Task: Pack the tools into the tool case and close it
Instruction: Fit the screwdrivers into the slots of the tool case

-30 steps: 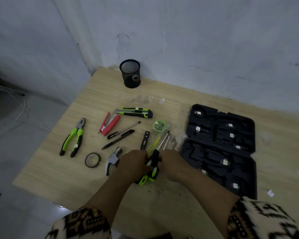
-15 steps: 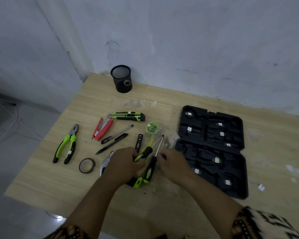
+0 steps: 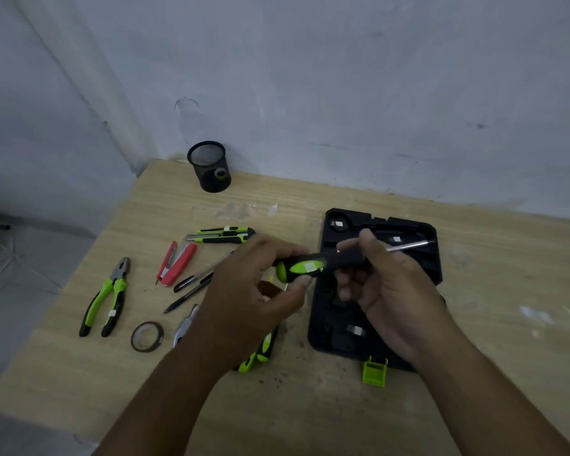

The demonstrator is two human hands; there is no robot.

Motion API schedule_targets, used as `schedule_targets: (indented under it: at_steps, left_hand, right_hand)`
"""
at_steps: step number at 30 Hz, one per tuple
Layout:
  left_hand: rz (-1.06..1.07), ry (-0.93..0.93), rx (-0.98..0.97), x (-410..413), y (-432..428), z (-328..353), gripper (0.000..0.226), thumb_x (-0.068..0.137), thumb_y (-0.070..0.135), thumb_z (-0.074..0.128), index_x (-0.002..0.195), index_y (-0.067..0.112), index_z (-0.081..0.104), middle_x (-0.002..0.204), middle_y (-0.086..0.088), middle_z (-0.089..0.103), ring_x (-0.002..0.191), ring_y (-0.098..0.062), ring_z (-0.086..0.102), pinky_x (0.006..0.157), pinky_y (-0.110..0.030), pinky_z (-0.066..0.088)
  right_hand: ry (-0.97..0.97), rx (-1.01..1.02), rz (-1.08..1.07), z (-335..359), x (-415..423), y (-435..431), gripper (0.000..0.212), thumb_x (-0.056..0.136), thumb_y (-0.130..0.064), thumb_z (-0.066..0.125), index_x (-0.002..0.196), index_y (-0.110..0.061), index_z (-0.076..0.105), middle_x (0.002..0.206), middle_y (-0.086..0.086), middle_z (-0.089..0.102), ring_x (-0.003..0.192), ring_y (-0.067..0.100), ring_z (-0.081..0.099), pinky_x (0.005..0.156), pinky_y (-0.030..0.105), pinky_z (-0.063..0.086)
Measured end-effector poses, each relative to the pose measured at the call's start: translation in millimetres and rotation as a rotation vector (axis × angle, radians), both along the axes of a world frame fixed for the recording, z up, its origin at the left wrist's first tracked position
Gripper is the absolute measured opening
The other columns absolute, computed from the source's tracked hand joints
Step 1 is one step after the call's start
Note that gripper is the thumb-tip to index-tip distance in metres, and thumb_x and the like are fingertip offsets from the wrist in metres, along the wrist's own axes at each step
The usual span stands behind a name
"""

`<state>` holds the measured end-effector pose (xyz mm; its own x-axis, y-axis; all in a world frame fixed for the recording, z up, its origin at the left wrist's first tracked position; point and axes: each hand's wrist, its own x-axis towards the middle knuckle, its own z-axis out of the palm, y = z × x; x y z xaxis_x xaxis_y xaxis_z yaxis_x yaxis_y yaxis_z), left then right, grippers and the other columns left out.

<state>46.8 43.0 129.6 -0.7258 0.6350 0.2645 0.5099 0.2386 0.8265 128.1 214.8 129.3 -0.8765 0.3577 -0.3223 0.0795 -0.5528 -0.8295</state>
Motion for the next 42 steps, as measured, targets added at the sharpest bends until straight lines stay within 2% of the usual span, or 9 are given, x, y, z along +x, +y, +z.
schedule_targets:
  at_steps: [9, 16, 19, 26, 29, 32, 35, 39, 42]
  left_hand:
    - [-0.070, -0.295, 0.220, 4, 30, 2, 0.028, 0.086, 0.013, 0.069, 0.115, 0.015, 0.066, 0.106, -0.003, 0.062, 0.098, -0.025, 0.065, 0.070, -0.033, 0.061]
    - [-0.101, -0.328, 0.223, 5, 42, -4, 0.027, 0.085, 0.010, 0.069, 0.113, 0.013, 0.066, 0.107, -0.008, 0.063, 0.096, -0.026, 0.067, 0.069, -0.031, 0.061]
    - [-0.099, -0.348, 0.175, 4, 45, -6, 0.028, 0.084, 0.013, 0.068, 0.112, 0.012, 0.066, 0.105, -0.006, 0.066, 0.093, -0.023, 0.068, 0.067, -0.029, 0.061]
    - [-0.083, -0.564, 0.059, 9, 52, -27, 0.029, 0.077, 0.034, 0.068, 0.101, 0.017, 0.069, 0.082, 0.000, 0.070, 0.067, -0.015, 0.066, 0.052, -0.026, 0.055]
    - [-0.083, -0.618, -0.003, 10, 58, -45, 0.018, 0.082, 0.026, 0.071, 0.098, 0.016, 0.070, 0.082, 0.000, 0.070, 0.067, -0.019, 0.067, 0.052, -0.030, 0.055]
    - [-0.102, -0.693, -0.078, 5, 64, -64, 0.015, 0.084, 0.020, 0.073, 0.098, 0.018, 0.070, 0.086, 0.001, 0.071, 0.072, -0.029, 0.068, 0.057, -0.037, 0.059]
    - [-0.150, -0.757, -0.152, -2, 70, -78, 0.019, 0.083, 0.016, 0.075, 0.101, 0.018, 0.069, 0.090, 0.001, 0.073, 0.076, -0.029, 0.070, 0.061, -0.034, 0.059]
    - [-0.174, -0.744, -0.196, -13, 83, -96, 0.025, 0.083, 0.005, 0.073, 0.104, 0.017, 0.066, 0.090, 0.002, 0.074, 0.074, -0.011, 0.069, 0.062, -0.024, 0.057]
    - [-0.224, -0.588, -0.254, -25, 93, -111, 0.023, 0.085, 0.012, 0.073, 0.105, 0.022, 0.065, 0.091, 0.005, 0.073, 0.078, -0.008, 0.068, 0.065, -0.020, 0.055]
  right_hand:
    - [0.109, 0.044, -0.150, 13, 18, 18, 0.034, 0.096, -0.029, 0.048, 0.097, 0.000, 0.066, 0.070, 0.010, 0.060, 0.060, 0.019, 0.057, 0.050, 0.028, 0.050]
    - [0.082, 0.050, -0.202, 8, 25, 26, 0.036, 0.095, -0.030, 0.049, 0.098, 0.001, 0.066, 0.068, 0.011, 0.060, 0.061, 0.019, 0.057, 0.052, 0.028, 0.052]
    - [0.071, 0.045, -0.208, 3, 26, 29, 0.035, 0.095, -0.029, 0.049, 0.098, 0.001, 0.067, 0.069, 0.012, 0.060, 0.061, 0.020, 0.058, 0.052, 0.029, 0.052]
    - [-0.029, 0.032, -0.240, -26, 30, 24, 0.034, 0.092, -0.028, 0.053, 0.094, 0.002, 0.068, 0.073, 0.015, 0.061, 0.060, 0.021, 0.058, 0.053, 0.030, 0.054]
    - [-0.121, 0.021, -0.290, -43, 33, 24, 0.032, 0.093, -0.028, 0.055, 0.091, 0.001, 0.069, 0.072, 0.014, 0.064, 0.059, 0.020, 0.060, 0.055, 0.031, 0.055]
    - [-0.215, -0.027, -0.338, -59, 35, 28, 0.032, 0.093, -0.029, 0.057, 0.091, 0.001, 0.069, 0.068, 0.014, 0.065, 0.058, 0.019, 0.062, 0.057, 0.030, 0.057]
    - [-0.274, -0.087, -0.376, -75, 36, 33, 0.032, 0.092, -0.030, 0.058, 0.092, 0.001, 0.067, 0.068, 0.014, 0.067, 0.059, 0.018, 0.065, 0.060, 0.031, 0.058]
    - [-0.309, -0.158, -0.424, -91, 33, 46, 0.028, 0.094, -0.025, 0.057, 0.094, 0.002, 0.065, 0.071, 0.010, 0.069, 0.063, 0.017, 0.068, 0.063, 0.031, 0.060]
    - [-0.314, -0.193, -0.453, -100, 27, 59, 0.023, 0.095, -0.021, 0.058, 0.091, 0.001, 0.064, 0.071, 0.010, 0.067, 0.066, 0.020, 0.070, 0.061, 0.029, 0.060]
